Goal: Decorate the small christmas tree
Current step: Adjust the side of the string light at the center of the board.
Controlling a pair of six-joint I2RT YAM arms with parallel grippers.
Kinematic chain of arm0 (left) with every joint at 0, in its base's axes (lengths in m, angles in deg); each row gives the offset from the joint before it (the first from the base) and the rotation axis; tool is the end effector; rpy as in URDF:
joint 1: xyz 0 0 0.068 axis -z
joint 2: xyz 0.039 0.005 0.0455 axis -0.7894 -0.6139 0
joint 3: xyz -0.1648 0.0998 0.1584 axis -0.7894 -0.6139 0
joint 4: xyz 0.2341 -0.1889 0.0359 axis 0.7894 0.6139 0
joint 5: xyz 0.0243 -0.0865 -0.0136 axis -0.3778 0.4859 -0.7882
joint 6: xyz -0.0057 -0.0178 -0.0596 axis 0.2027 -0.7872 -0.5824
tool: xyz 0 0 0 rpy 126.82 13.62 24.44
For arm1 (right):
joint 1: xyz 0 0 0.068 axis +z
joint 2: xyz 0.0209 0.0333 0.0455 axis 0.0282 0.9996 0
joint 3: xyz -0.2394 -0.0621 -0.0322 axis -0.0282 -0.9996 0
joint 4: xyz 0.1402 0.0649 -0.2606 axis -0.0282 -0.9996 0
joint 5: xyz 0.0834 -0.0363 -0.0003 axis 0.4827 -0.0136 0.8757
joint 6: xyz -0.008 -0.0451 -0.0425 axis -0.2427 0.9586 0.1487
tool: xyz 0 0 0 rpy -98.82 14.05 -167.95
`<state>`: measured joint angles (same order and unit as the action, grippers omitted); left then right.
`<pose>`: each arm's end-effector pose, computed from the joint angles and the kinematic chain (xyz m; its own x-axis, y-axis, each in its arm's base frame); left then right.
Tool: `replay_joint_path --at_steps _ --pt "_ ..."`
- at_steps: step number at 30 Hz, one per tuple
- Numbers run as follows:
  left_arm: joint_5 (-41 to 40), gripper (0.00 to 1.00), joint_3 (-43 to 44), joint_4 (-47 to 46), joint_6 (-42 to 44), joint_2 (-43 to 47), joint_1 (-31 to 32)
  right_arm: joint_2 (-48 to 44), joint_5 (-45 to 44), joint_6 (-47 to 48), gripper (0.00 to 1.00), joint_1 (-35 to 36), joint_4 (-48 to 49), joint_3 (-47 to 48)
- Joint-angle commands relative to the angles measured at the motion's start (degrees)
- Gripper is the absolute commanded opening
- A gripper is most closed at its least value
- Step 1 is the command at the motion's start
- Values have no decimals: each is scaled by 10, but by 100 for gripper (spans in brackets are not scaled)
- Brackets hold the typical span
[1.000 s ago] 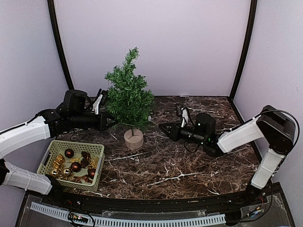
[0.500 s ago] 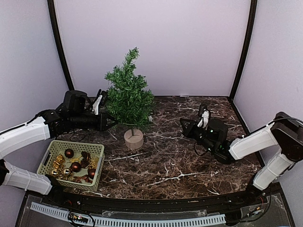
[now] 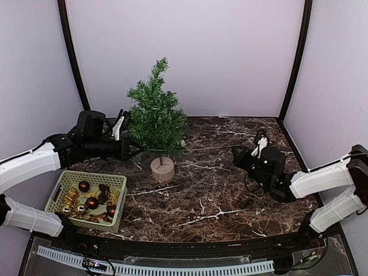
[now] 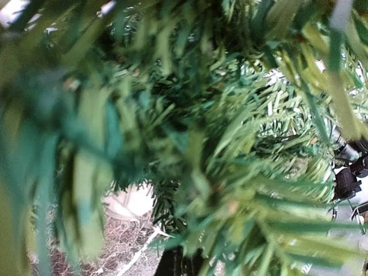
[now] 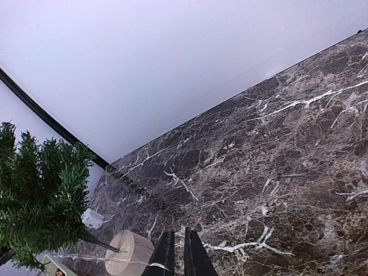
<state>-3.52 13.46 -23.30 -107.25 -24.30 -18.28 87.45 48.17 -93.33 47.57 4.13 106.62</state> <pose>0.2617 -0.1908 0.2605 -0.5871 -0.0019 -0.8095 0.5695 0.7097 -0.4147 0.2298 0.2097 0.1373 -0.3151 0.6077 -0.7289 -0.2175 0.7014 0.6788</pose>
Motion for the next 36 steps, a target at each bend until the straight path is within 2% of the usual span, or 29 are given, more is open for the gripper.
replay_joint_path --at_steps 1,2,4,5,6,7,10,16,19,22,24,27,32,36 --pt "-1 0 -6 -13 5 21 -5 -52 18 41 5 -8 -12 -19" --pt "5 0 -2 -12 11 20 -5 -63 45 62 5 -8 -19 -14" --pt "8 10 5 -1 25 23 -5 -82 109 101 3 -8 -40 0" --pt "7 24 7 10 29 27 -5 -91 142 119 3 -7 -54 10" --pt "2 31 14 15 42 35 -5 -99 171 133 3 -7 -71 19" --pt "-1 46 18 29 58 41 -4 -107 198 149 3 -7 -88 29" --pt "-27 66 49 78 101 76 -4 -129 265 176 3 -7 -149 59" --pt "-33 68 115 185 171 121 -3 -154 330 198 3 -6 -232 108" --pt "14 66 140 188 168 118 6 -156 361 198 3 -5 -236 120" --pt "32 65 151 157 153 106 44 -155 366 193 3 -5 -233 124" --pt "19 63 146 141 128 95 55 -153 336 190 3 -4 -238 121" --pt "-44 63 102 124 53 91 57 -146 288 172 2 -4 -240 110" --pt "-108 69 8 81 -51 116 56 -146 351 175 3 4 -223 103" --pt "-116 79 -24 66 -80 114 56 -157 383 188 3 14 -274 119"
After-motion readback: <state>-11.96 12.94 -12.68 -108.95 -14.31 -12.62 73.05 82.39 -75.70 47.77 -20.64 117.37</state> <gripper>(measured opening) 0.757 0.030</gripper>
